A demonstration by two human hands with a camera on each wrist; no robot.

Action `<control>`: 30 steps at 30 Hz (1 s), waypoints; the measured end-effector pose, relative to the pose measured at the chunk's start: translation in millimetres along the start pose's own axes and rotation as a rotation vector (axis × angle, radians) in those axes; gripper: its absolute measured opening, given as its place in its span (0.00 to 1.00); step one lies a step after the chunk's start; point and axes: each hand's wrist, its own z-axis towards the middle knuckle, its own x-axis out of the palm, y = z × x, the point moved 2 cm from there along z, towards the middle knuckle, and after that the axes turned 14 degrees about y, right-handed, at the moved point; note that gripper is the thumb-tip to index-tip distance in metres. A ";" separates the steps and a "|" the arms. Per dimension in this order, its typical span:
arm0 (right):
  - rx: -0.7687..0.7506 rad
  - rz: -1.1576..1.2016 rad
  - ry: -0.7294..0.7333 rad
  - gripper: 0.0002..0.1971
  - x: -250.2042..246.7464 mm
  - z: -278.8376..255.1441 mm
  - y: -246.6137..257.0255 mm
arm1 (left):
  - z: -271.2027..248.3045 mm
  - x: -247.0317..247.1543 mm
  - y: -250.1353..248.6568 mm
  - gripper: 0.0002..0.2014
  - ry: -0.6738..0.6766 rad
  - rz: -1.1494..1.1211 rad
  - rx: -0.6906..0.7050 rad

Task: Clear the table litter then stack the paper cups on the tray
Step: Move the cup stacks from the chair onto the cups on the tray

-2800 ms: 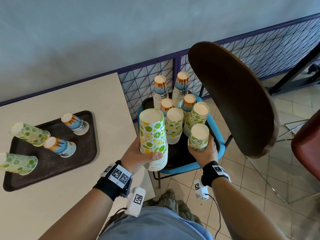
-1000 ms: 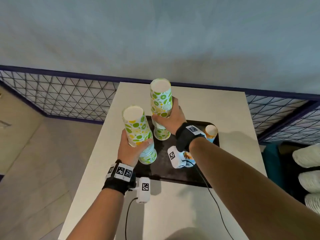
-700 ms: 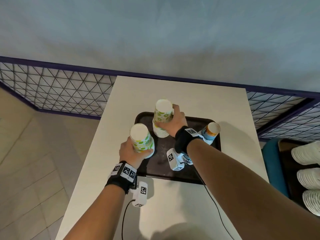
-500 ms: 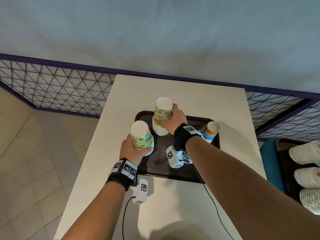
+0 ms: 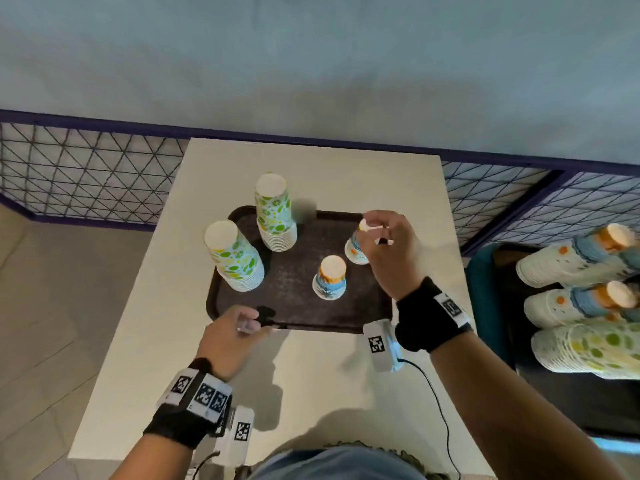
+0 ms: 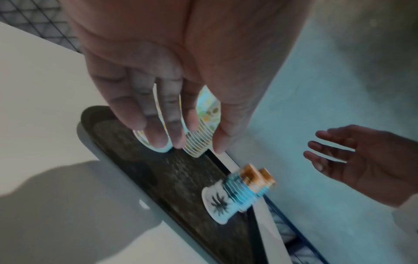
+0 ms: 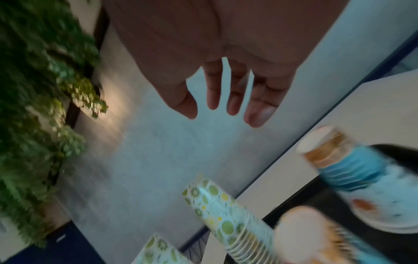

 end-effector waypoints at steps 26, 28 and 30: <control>0.725 -0.013 -0.161 0.37 -281.2 -265.2 -339.0 | -37.1 430.1 -352.0 0.43 0.524 0.662 0.873; 0.715 -0.024 -0.096 0.41 -285.2 -256.6 -344.2 | -31.7 450.7 -364.8 0.45 0.517 0.731 0.839; 0.688 -0.036 -0.034 0.44 -288.7 -249.6 -344.8 | -25.8 467.6 -371.5 0.44 0.521 0.806 0.796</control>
